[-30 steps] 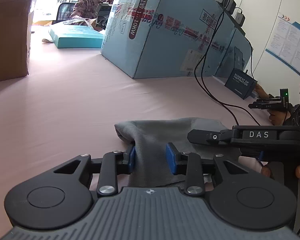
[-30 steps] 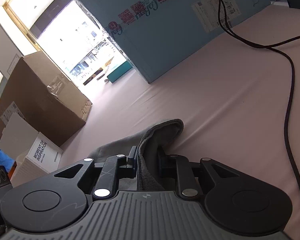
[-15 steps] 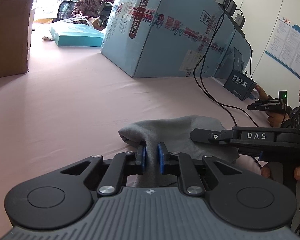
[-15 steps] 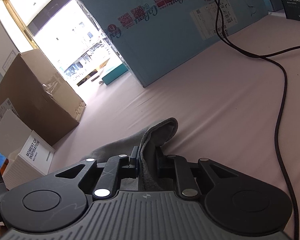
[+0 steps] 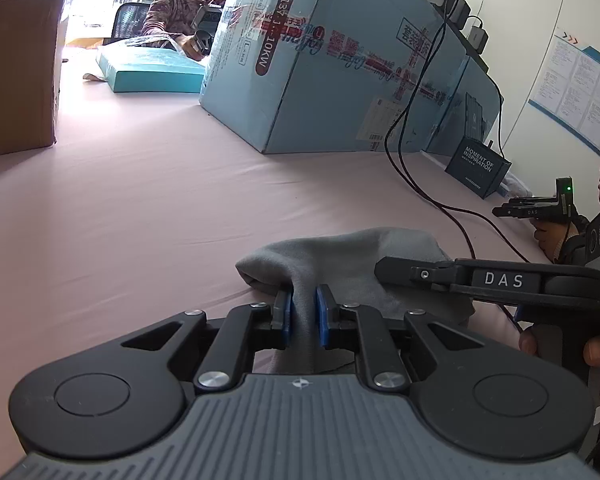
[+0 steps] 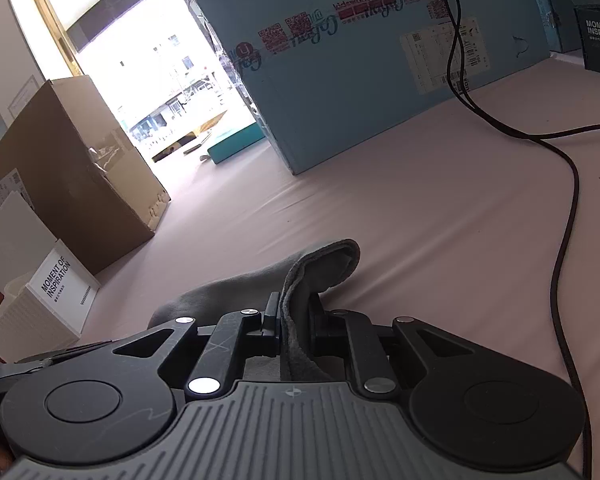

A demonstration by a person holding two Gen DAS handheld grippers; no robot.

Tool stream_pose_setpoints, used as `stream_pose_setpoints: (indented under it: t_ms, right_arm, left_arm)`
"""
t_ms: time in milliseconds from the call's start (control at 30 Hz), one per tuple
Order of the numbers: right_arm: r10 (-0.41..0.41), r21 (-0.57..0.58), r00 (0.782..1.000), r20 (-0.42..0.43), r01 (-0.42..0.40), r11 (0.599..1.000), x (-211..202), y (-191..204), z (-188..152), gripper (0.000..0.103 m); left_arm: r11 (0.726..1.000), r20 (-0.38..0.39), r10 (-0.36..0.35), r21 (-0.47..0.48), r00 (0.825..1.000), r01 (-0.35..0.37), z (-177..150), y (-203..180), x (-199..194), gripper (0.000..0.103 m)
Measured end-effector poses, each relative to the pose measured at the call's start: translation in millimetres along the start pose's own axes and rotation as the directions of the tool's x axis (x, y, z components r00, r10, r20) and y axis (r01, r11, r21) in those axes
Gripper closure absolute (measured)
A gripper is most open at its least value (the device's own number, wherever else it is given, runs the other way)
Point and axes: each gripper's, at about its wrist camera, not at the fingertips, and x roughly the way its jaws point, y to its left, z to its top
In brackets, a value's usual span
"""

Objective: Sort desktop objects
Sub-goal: 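Lift the grey cloth with the right gripper and carry it to the white box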

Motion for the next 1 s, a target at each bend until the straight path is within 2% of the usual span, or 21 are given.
stream_pose_setpoints:
  t_ms: [133,300,433,567,633,767,933,1000]
  right_arm:
    - [-0.019,-0.065,1.0,0.019,0.02,0.998,-1.1,9.2,-2.8,0.092]
    - [-0.003,-0.132,0.998,0.066,0.012,0.991,-7.4,22.7,-6.3,0.092]
    - [-0.011,-0.183,0.998,0.059,0.021,0.983,-9.3,39.6,-10.0,0.093]
    - [0.042,-0.229,0.989,0.142,-0.009,0.973,-27.2,60.7,-16.1,0.093]
    - [0.087,-0.246,0.983,0.163,-0.045,0.968,-36.4,71.7,-15.3,0.093]
    - [0.119,-0.27,0.971,0.205,-0.061,0.961,-54.1,103.2,2.6,0.093]
    - [0.185,-0.27,0.945,0.27,-0.11,0.957,-75.5,154.3,31.0,0.093]
    - [0.209,-0.303,0.935,0.286,-0.118,0.946,-76.6,181.2,38.8,0.093]
  left_arm:
    - [1.0,0.008,0.011,0.007,1.0,-0.011,-0.5,-1.1,-1.2,0.092]
    - [0.999,0.045,0.049,-0.003,0.998,-0.049,-1.9,0.2,-8.9,0.091]
    - [0.996,0.078,0.082,0.012,0.994,-0.083,-3.6,-1.2,-19.2,0.092]
    - [0.996,0.143,0.084,0.021,0.986,-0.088,3.6,2.0,-49.0,0.092]
    - [0.996,0.179,0.083,0.02,0.98,-0.088,8.8,5.1,-66.4,0.092]
    - [0.996,0.249,0.081,0.016,0.965,-0.087,19.3,11.2,-101.4,0.092]
    - [0.996,0.336,0.078,0.011,0.939,-0.087,32.4,18.9,-145.0,0.092]
    - [0.996,0.37,0.077,0.009,0.926,-0.086,37.6,21.9,-162.5,0.092]
